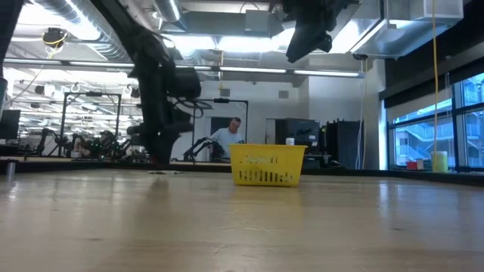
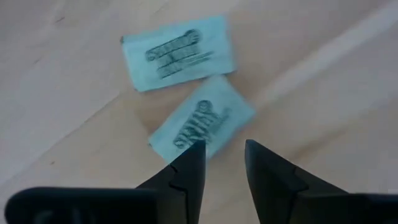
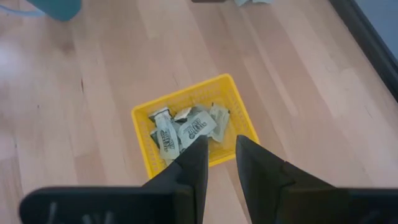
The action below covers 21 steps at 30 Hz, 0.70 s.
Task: Pick and place Stevia / Truvia into bins
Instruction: Put the bottom white stevia packet into the yellow bin
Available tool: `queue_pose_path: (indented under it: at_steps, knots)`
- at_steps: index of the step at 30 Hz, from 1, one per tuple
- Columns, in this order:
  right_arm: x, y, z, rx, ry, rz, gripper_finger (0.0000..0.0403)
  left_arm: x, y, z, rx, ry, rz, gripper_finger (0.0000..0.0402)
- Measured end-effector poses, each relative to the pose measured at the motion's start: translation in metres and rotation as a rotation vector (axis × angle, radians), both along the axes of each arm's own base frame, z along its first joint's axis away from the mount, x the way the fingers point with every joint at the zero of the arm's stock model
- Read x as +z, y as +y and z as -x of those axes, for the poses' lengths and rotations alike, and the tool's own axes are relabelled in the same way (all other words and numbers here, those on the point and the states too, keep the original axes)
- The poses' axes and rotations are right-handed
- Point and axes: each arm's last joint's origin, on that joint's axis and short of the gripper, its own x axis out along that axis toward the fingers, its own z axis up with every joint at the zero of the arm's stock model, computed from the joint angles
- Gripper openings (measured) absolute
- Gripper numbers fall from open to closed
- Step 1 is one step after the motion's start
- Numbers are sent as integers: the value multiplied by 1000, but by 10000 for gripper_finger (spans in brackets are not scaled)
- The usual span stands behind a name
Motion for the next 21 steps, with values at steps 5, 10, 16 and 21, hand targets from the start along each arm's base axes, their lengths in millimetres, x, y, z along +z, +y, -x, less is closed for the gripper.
queue_pose_path:
  at_steps: [5,10,16,21]
  knots:
    - [0,0,0,0,0,0,87,-16,8,-1,40,29,8,97]
    - [0,0,0,1,0,1,87,-27,11,0,58,59,52,89]
    - [0,0,0,3,1,1,87,-28,11,-1,56,63,49,69]
    - [0,0,0,4,0,2,87,-28,11,0,55,69,41,48]
